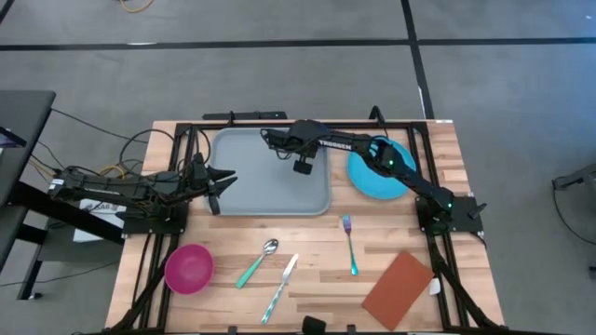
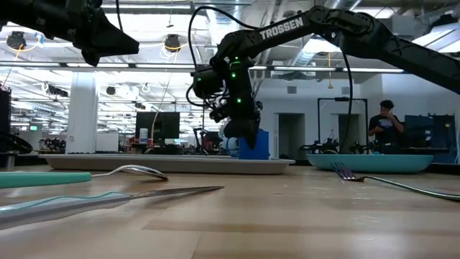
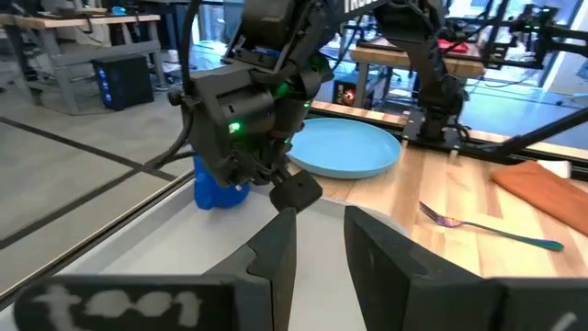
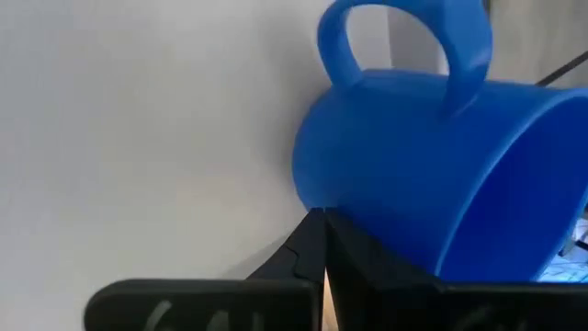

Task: Set up tray
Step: Put the dark blue mug at the top right of the gray tray, then put the light blue plate on the gray tray

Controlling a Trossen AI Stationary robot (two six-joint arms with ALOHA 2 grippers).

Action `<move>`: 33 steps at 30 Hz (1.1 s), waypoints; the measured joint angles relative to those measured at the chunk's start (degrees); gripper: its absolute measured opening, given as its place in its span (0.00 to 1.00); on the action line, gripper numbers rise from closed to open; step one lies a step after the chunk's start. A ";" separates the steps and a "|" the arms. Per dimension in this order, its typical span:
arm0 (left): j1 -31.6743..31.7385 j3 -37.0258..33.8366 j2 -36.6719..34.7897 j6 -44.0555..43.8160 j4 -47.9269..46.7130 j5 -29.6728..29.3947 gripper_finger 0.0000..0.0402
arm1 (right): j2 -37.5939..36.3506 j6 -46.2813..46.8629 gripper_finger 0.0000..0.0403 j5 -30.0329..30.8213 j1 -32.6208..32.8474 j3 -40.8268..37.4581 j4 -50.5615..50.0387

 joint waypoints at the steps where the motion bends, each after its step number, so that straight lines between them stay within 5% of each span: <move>1: 0.01 0.00 0.00 0.01 0.00 -0.26 0.20 | -0.04 -0.10 0.00 0.05 -0.11 0.00 0.12; 21: 0.00 0.00 -0.02 -1.38 -1.24 -1.37 0.20 | -3.50 -1.04 0.00 0.03 5.78 0.14 -3.75; 33: 0.01 0.00 -0.11 -11.16 -5.27 0.18 0.20 | -22.93 -1.00 0.00 -0.01 13.13 0.20 -8.62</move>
